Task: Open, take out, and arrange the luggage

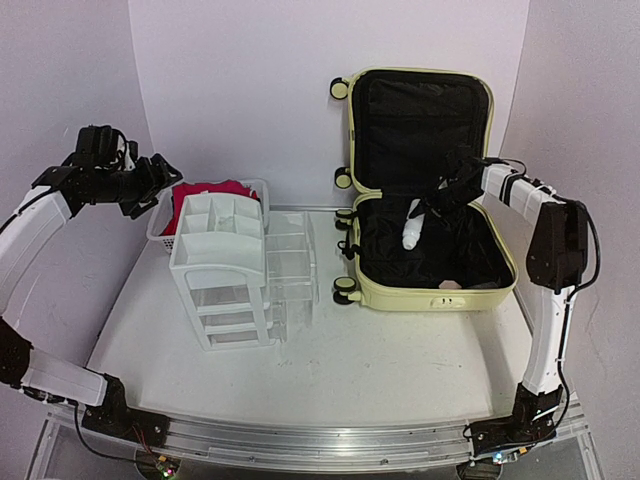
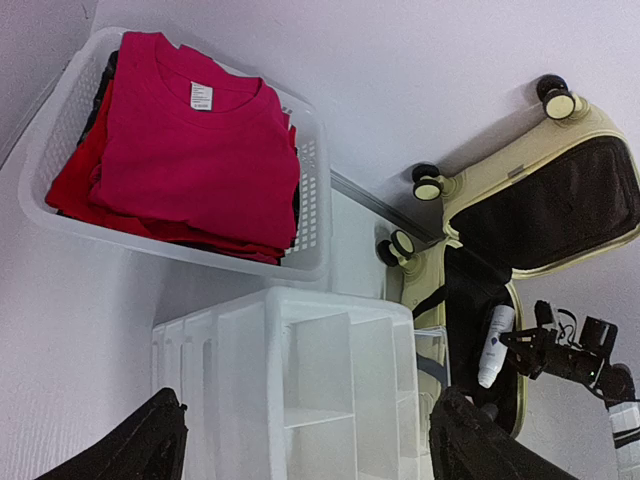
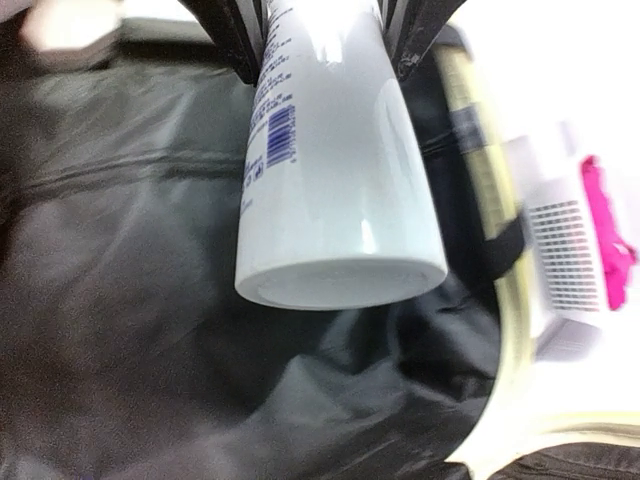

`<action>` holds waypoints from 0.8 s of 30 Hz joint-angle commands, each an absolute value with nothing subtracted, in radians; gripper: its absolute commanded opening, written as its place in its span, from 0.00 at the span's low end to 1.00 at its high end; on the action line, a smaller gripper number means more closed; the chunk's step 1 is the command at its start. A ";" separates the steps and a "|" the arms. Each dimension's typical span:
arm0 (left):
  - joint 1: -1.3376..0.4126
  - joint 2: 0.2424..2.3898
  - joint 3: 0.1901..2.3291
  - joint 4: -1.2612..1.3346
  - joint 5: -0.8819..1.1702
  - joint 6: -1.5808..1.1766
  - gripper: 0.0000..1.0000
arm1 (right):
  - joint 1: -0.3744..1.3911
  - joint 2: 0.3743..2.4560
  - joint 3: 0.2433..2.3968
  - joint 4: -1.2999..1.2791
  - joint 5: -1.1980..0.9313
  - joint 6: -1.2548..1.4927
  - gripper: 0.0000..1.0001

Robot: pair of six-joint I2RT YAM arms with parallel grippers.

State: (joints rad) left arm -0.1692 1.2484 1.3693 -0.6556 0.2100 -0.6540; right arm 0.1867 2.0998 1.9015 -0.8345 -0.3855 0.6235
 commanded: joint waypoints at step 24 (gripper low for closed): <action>-0.168 1.158 1.233 -0.612 0.412 -0.554 0.84 | 0.661 2.214 2.400 -0.782 -0.578 0.998 0.11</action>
State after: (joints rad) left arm -0.1692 1.1873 1.2343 -0.6319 0.4088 -0.5980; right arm 0.6224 2.1975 2.3646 -0.7853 -0.6258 1.0374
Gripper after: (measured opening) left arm 0.841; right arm 0.355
